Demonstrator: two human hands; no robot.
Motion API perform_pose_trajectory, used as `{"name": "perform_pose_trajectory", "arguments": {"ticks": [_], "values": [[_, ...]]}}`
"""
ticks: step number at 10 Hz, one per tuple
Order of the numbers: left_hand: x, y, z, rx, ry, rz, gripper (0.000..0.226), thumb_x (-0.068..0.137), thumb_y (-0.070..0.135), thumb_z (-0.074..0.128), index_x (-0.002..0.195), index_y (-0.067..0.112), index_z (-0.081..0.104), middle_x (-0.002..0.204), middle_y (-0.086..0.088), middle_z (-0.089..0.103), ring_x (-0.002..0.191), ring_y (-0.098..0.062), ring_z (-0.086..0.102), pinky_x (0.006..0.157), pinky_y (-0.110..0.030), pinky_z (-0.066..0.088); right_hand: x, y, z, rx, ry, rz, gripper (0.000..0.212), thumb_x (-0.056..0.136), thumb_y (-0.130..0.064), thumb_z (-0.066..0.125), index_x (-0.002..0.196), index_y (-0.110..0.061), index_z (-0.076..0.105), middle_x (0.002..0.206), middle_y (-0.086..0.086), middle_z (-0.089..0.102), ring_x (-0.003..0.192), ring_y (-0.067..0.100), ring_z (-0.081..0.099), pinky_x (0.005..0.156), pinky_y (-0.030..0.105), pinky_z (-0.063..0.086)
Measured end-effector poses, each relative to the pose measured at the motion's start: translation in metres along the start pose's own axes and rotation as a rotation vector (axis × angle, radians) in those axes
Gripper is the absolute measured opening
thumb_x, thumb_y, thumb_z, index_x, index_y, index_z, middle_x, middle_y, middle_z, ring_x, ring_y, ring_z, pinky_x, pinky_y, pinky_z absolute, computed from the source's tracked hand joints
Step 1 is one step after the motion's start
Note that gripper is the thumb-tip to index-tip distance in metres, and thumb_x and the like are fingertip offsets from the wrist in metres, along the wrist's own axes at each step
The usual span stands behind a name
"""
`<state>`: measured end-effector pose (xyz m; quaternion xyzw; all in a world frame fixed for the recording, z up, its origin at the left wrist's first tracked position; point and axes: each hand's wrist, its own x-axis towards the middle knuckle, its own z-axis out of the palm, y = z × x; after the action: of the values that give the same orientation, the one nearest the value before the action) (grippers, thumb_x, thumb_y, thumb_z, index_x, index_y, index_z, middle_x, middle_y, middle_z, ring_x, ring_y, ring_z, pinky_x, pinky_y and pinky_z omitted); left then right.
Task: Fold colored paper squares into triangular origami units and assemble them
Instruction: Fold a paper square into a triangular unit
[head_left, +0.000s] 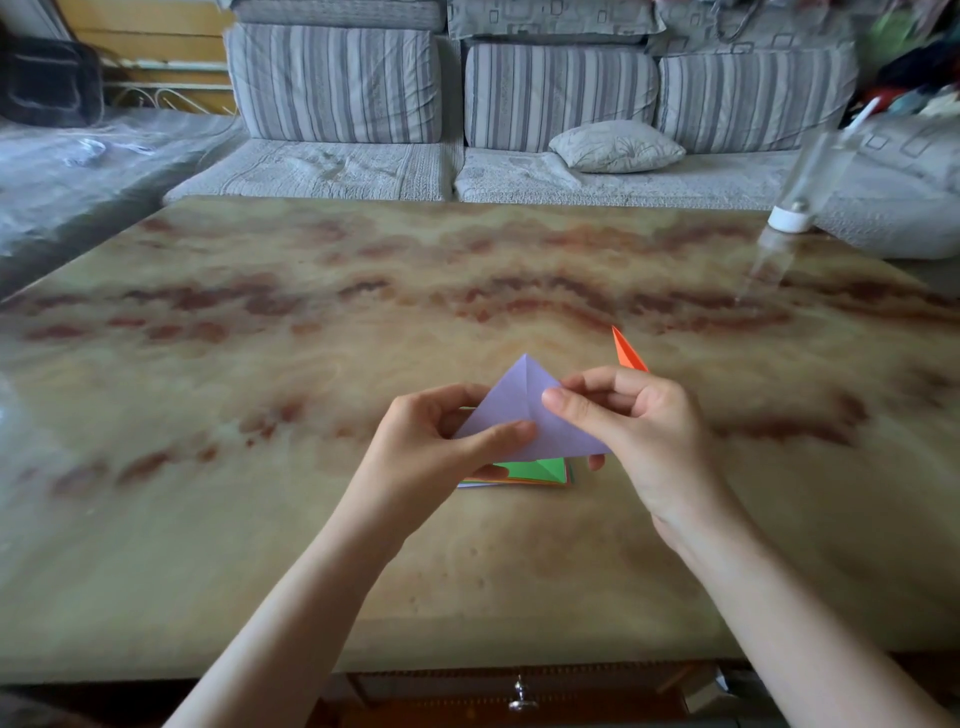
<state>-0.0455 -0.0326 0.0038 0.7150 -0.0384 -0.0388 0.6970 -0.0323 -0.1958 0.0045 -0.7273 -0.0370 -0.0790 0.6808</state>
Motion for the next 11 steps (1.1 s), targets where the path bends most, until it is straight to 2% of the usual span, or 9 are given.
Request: {"name": "perform_pose_trajectory", "arguments": {"ticks": [2,8,10,11], "values": [[-0.0009,0.0008,0.0038,0.032,-0.004,0.029,0.017,0.074,0.004,0.075,0.088,0.013,0.071,0.076,-0.003,0.075,0.068,-0.012,0.072,0.061,-0.022,0.056,0.0003,-0.0006,0.0016,0.022,-0.017,-0.014,0.011,0.075,-0.009,0.075,0.07,-0.017,0.069,0.06,-0.005,0.067,0.049,0.002,0.055,0.047,0.012,0.038],[-0.003,0.003,0.0048,-0.005,-0.007,0.031,0.019,0.073,-0.003,0.074,0.087,0.011,0.071,0.074,0.0,0.075,0.063,-0.009,0.07,0.058,-0.016,0.053,-0.0009,-0.0013,0.0013,0.029,-0.025,-0.006,0.009,0.075,-0.01,0.075,0.07,-0.015,0.069,0.056,-0.007,0.065,0.048,0.0,0.053,0.047,0.01,0.037],[-0.003,0.0014,0.0055,0.106,-0.024,0.021,0.018,0.072,0.003,0.077,0.087,0.01,0.071,0.074,-0.005,0.075,0.066,-0.013,0.072,0.059,-0.019,0.055,0.0002,-0.0003,-0.0014,-0.005,-0.018,-0.01,0.009,0.074,-0.011,0.075,0.07,-0.016,0.069,0.057,-0.009,0.066,0.049,0.001,0.055,0.047,0.01,0.037],[-0.0035,0.001,0.0067,0.115,-0.008,0.017,0.016,0.072,0.002,0.077,0.085,0.01,0.071,0.07,-0.004,0.075,0.061,-0.01,0.07,0.056,-0.017,0.053,0.0003,-0.0005,-0.0012,0.002,-0.015,-0.014,0.008,0.074,-0.014,0.075,0.071,-0.016,0.069,0.057,-0.009,0.065,0.049,0.0,0.053,0.047,0.012,0.037]]}}
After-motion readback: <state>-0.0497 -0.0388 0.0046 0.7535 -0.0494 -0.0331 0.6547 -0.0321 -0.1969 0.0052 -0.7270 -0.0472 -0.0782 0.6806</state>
